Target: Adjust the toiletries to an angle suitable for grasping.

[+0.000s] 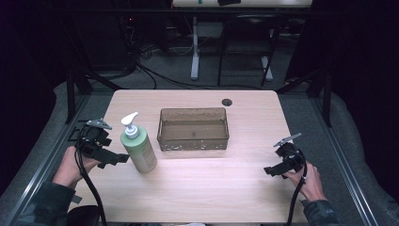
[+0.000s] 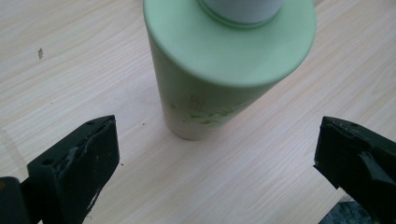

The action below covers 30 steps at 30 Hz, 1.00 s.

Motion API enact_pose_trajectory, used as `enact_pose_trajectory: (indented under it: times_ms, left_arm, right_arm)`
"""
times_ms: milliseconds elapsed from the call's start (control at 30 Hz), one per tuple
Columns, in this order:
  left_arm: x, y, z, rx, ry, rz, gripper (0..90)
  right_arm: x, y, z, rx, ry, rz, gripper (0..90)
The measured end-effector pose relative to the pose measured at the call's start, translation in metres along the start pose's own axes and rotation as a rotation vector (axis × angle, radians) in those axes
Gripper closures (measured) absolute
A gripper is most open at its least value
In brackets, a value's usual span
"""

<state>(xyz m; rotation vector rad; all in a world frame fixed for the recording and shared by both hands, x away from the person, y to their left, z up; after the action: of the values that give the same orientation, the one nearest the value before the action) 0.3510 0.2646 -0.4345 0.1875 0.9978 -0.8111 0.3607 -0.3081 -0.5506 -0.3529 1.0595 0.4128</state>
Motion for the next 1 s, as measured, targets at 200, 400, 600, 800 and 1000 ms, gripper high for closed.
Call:
enact_pose_trajectory:
  times_ms: [200, 400, 600, 800, 1000]
  left_arm:
    - [-0.014, -0.006, 0.015, 0.013, -0.001, 0.002, 0.0]
    - [-0.027, -0.012, 0.032, 0.031, -0.011, 0.003, 0.0]
    - [-0.033, -0.016, 0.049, 0.057, 0.000, 0.009, 0.0]
    - [-0.031, -0.021, 0.066, 0.078, 0.022, 0.025, 0.0]
    - [-0.025, -0.026, 0.080, 0.099, 0.044, 0.037, 5.2]
  right_arm:
    - [-0.002, 0.000, 0.000, 0.008, -0.008, 0.007, 1.6]
    - [0.000, 0.002, 0.002, 0.004, -0.002, 0.008, 1.7]
    - [0.001, 0.001, 0.001, 0.011, 0.005, 0.013, 1.9]
    - [0.002, 0.001, 0.000, 0.006, 0.007, 0.010, 2.1]
    - [0.001, 0.001, 0.000, 0.012, 0.006, 0.006, 2.2]
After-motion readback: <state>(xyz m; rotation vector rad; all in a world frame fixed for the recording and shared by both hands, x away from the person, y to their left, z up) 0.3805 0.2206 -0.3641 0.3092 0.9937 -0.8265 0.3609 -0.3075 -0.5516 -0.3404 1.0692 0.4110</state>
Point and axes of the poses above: each handheld gripper's, and its own axes: x roughly forward along the jaws, z roughly out of its top, y roughly to its left, the point moved 2 cm from there along x, roughly forward along the jaws, and after that the axes turned 7 degrees about -z, right-handed, at the moved point
